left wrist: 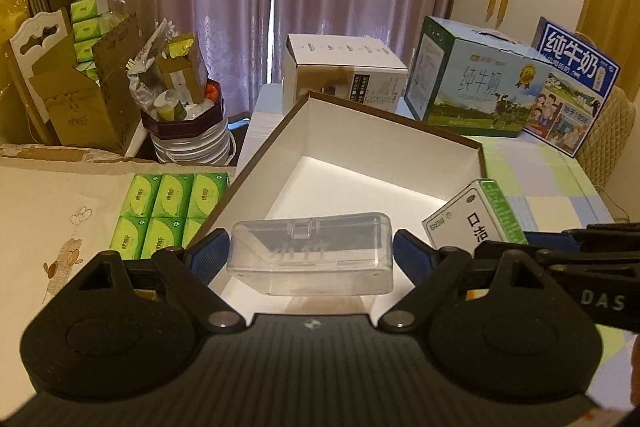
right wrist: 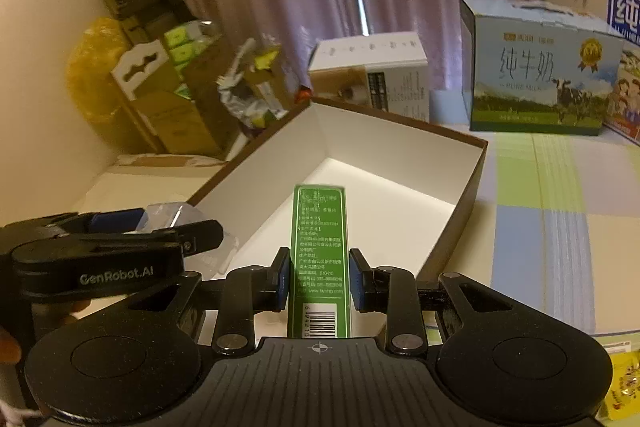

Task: Organize objects
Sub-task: 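Carry both items over the shoebox and release them inside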

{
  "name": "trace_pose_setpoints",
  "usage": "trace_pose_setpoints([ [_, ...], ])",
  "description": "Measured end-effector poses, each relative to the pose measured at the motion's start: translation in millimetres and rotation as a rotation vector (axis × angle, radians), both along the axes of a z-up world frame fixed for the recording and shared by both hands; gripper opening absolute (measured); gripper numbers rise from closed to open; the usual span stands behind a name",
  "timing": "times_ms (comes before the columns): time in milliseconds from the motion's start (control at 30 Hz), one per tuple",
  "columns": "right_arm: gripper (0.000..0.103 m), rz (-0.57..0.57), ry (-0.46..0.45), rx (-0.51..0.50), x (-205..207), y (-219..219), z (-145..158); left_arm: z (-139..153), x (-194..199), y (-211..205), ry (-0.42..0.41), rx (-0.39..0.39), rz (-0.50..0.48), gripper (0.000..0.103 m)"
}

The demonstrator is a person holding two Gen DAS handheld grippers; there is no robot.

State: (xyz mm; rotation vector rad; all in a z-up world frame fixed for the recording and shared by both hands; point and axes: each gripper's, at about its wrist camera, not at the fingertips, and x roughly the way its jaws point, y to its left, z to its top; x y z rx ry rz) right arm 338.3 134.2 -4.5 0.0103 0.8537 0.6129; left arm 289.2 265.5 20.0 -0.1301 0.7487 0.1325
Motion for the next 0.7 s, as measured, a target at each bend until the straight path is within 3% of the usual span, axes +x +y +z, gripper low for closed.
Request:
trace_pose_setpoints([
  [367,0.027,-0.057,0.025,-0.097,25,24,-43,-29,39,18,0.064,-0.019,-0.028,0.086],
  [700,0.027,-0.070,-0.004,-0.139,33,30,-51,-41,57,23,0.084,-0.031,-0.045,0.086],
])
